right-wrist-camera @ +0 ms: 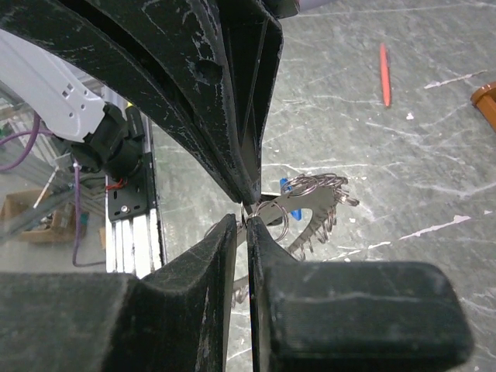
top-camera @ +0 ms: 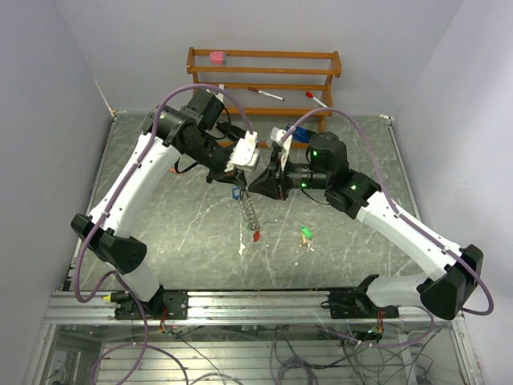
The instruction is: Put the keys on the keyring
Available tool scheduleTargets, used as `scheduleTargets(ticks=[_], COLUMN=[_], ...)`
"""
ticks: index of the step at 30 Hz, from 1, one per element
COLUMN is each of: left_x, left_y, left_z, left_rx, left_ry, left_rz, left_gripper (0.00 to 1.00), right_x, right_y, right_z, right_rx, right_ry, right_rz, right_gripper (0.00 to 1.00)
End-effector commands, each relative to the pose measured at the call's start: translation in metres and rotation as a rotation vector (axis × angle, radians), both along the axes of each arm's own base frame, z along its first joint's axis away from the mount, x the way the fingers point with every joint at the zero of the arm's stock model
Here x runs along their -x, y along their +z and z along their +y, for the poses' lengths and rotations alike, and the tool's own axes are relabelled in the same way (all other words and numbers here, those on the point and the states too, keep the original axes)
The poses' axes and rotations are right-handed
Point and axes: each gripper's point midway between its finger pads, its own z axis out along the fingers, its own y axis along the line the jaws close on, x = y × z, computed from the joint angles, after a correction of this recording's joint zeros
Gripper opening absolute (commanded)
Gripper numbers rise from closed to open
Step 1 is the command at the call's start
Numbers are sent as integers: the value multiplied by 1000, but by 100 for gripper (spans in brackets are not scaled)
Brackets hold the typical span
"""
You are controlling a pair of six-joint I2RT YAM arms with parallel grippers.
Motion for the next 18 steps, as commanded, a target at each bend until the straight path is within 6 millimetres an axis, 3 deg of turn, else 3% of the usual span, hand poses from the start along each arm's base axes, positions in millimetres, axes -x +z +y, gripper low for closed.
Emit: scheduleTargets(ticks=[1, 18], left_x=[8, 4], left_y=[12, 13], left_z=[-6, -6], left_rx=[58, 61], left_ry=[-26, -16], left_rz=[-2, -22], left_gripper=[7, 7], right_x=[0, 7], right_y=[12, 10], right_z=[7, 14], right_rx=[-27, -35], right_ry=[13, 31], right_rz=[-41, -12], right_gripper=[11, 13])
